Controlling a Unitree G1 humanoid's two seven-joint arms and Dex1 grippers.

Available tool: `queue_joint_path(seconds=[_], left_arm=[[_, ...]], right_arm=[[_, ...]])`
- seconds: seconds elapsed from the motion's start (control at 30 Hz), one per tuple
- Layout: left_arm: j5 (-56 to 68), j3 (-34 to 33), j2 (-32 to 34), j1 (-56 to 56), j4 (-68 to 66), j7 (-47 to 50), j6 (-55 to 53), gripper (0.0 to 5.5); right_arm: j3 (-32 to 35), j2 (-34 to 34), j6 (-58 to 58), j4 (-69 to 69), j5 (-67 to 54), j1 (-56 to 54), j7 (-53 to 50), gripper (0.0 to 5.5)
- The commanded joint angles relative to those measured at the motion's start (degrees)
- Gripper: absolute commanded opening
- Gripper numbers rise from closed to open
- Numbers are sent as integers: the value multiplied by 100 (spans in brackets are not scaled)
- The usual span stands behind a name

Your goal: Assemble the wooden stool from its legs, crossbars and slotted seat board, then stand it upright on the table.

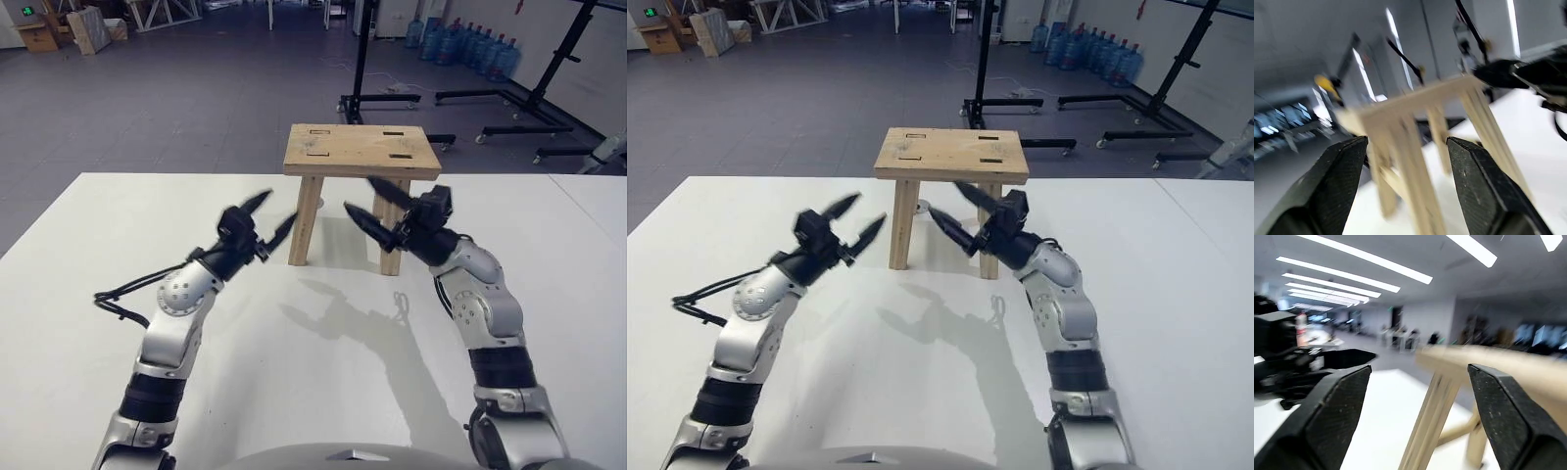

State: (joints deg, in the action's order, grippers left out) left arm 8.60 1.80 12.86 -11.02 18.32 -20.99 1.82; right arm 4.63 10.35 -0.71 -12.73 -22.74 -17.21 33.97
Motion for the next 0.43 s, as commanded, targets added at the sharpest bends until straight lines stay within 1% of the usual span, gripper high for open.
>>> queue_joint_path(seconds=[0.03,0.1,0.2,0.43], left_arm=[[-980,1,-667,-666,-415,1345,401,298],[-1378,27,-787,-815,-794,1767,612,298],[-1745,62,-811,-890,-1077,2069,871,298],[-1837,44,-827,-935,-1249,2217,1025,298]], right_arm=[[137,-628,-1010,164,1642,-397,-1912,363],[69,-711,-1290,405,2016,-430,-2284,363],[-2,-757,-1502,625,2199,-484,-2535,363],[-34,-616,-1620,887,2213,-559,-2677,363]])
